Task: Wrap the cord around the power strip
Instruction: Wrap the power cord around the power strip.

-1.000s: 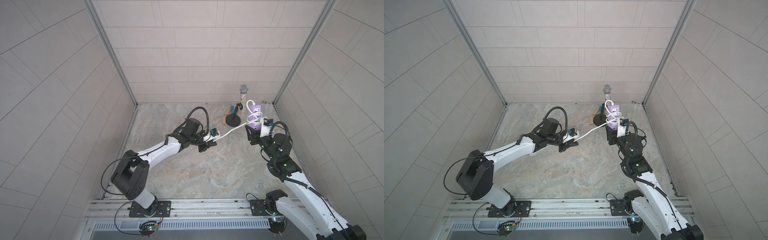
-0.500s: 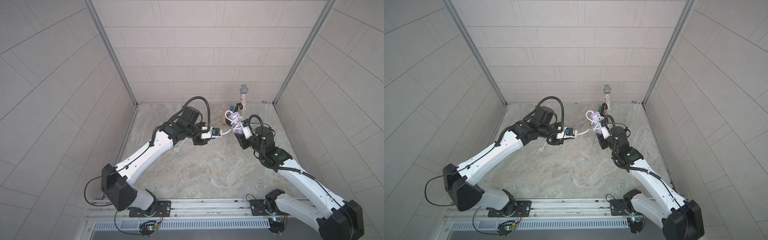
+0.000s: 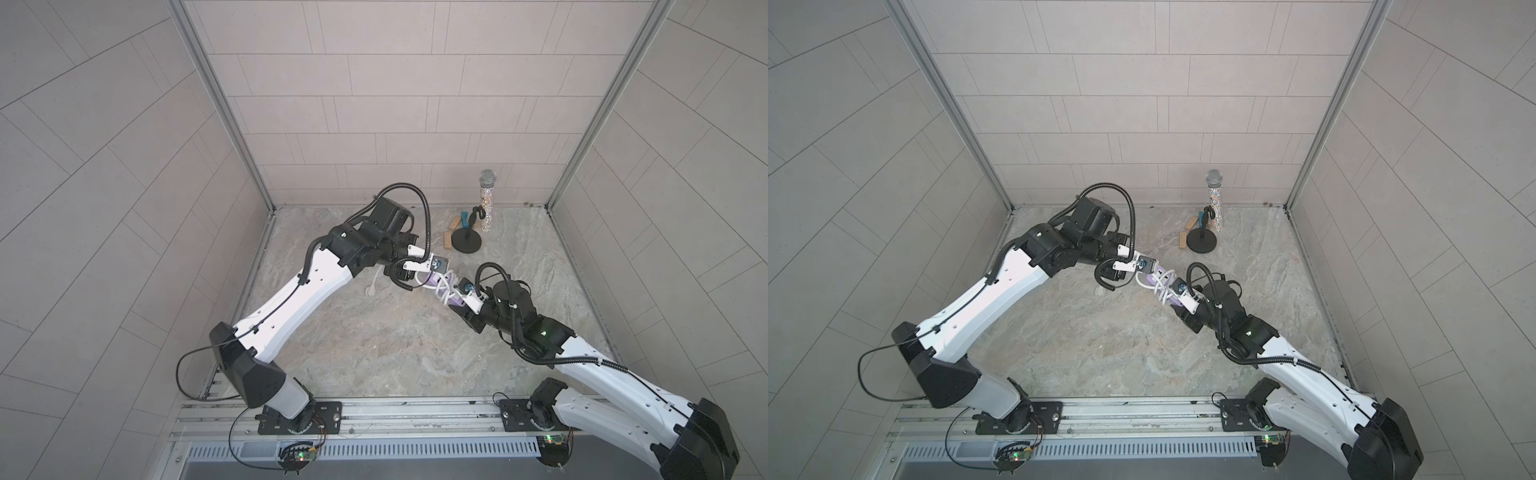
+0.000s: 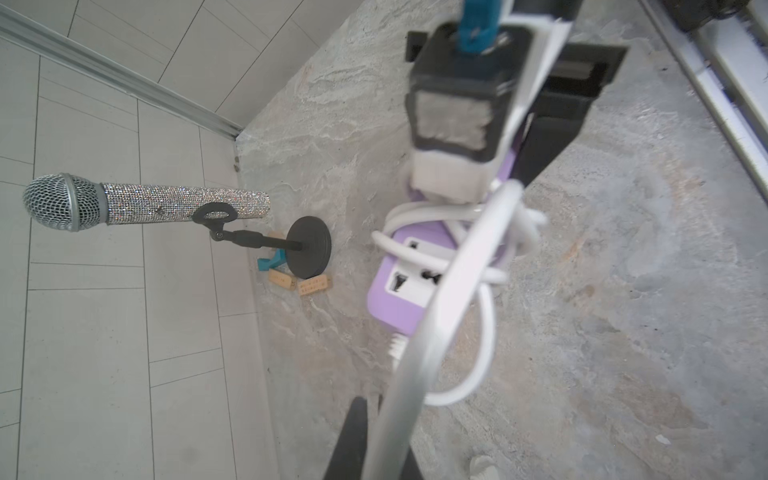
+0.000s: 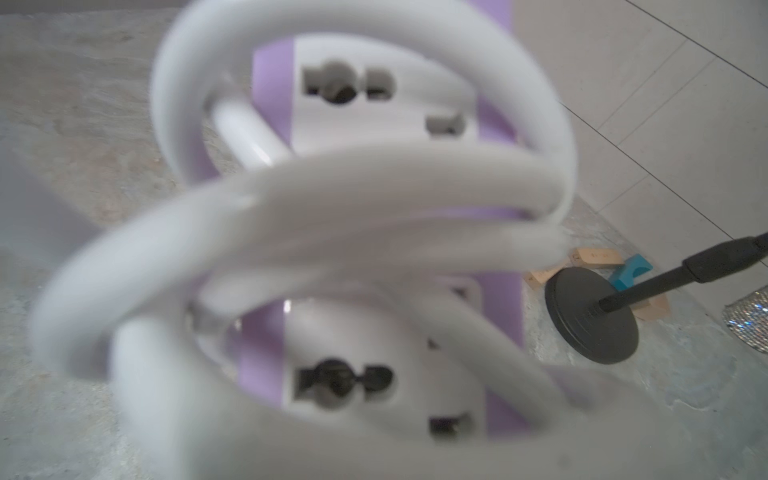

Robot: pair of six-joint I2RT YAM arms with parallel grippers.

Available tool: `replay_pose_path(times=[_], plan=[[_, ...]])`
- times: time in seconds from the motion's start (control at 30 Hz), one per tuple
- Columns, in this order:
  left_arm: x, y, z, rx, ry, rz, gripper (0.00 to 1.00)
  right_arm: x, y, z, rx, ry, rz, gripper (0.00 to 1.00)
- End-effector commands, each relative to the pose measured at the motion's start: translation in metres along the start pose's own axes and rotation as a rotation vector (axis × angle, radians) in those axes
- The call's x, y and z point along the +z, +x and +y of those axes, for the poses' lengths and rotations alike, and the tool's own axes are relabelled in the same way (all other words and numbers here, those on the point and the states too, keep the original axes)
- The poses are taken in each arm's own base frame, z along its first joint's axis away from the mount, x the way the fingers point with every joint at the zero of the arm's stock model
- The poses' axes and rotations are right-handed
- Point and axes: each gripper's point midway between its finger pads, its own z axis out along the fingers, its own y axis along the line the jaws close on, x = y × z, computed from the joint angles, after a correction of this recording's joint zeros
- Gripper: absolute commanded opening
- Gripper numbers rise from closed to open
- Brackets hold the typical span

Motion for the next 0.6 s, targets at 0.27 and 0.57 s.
replay_pose_path(times=[0.27,0.57], plan=[[0.035,0.020,0.015,-0.032,0.099,-0.011,0.00,-0.028,-0.072,0.060,-0.140,-0.217,-0.358,0.00],[0.057,0.016,-0.011,-0.172,0.250,-0.152,0.00,-0.078,-0.146,0.021,0.065,-0.052,-0.757,0.00]])
